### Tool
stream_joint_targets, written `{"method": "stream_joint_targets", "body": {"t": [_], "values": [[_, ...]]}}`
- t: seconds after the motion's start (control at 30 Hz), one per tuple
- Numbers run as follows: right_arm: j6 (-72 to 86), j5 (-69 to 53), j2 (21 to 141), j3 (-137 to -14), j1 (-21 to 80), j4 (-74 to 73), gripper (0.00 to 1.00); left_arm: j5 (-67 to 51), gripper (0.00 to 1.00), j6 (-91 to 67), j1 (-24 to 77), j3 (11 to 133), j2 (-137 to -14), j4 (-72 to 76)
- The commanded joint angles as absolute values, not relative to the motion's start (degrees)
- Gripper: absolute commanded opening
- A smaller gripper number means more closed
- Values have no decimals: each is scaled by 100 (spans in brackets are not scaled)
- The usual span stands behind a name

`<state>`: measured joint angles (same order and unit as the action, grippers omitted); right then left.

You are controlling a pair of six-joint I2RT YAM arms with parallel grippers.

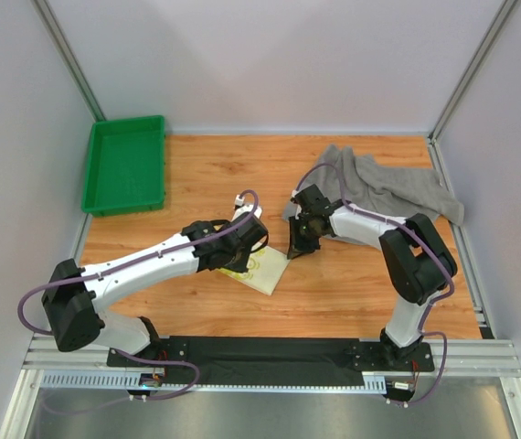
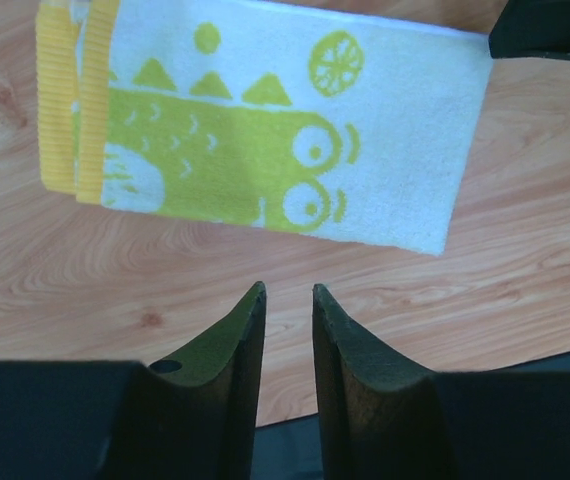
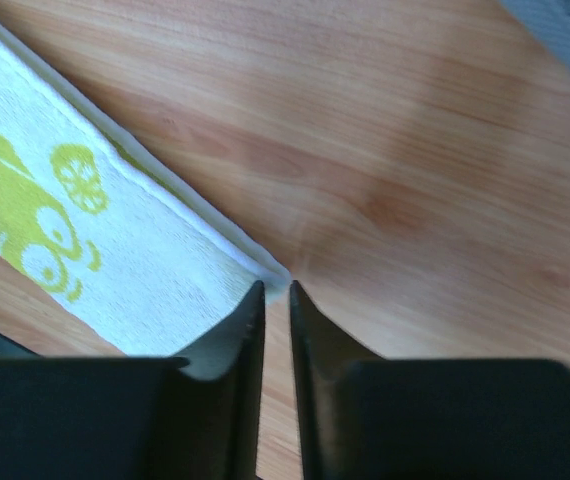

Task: Roll the towels
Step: Fold the towel, then roll the towel

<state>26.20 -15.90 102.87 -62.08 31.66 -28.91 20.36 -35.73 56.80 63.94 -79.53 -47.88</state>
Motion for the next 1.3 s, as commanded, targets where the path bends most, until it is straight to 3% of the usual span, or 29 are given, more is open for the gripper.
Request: {"method": "stream_joint_targets", "body": {"t": [0.0, 0.03, 0.13, 0.3, 0.4, 0.47, 0.5, 0.53, 0.67, 0.7, 0.8, 1.07, 1.27], "values": [[2522, -994, 9539, -6529, 3155, -3408, 28, 2443, 32, -3402, 5941, 6785, -7937, -4703], [2531, -897, 9414, -6556, 3155, -3488, 48, 2609, 34, -3349, 6011, 6803, -7945, -4667], [2627, -266, 8922, -6574, 3155, -3884, 72, 2716, 38, -3174, 6318, 6785, -8068, -4465], [2917, 851, 7957, -6127, 2919, -4332, 76, 3619, 40, -3103, 6925, 6890, -8576, -4271], [3287, 1239, 7148, -5460, 2664, -4203, 89, 3385, 39, -3032, 7066, 7145, -8954, -4482], [3383, 1143, 6456, -4812, 2619, -3826, 100, 3199, 45, -3172, 7136, 7155, -9000, -4300], [3384, 1073, 6251, -4634, 2610, -3728, 100, 3217, 76, -3216, 7180, 7085, -8974, -4133], [3366, 1011, 6092, -4519, 2610, -3692, 100, 3086, 99, -3191, 7215, 6858, -8921, -3887], [3217, 616, 5783, -4421, 2488, -4006, 100, 2883, 95, -3032, 7225, 6688, -9051, -3225], [3217, 572, 5766, -4430, 2470, -4051, 100, 2892, 86, -3058, 7225, 6889, -9166, -3339], [3199, 422, 5643, -4360, 2400, -4061, 100, 2997, 73, -3103, 7303, 7188, -9649, -3717], [3147, 422, 5379, -4307, 2320, -4140, 100, 3331, 47, -3603, 7629, 7462, -10406, -4175], [3129, 387, 5388, -4254, 2276, -4157, 100, 3402, 44, -3700, 7629, 7585, -10687, -4324]]}}
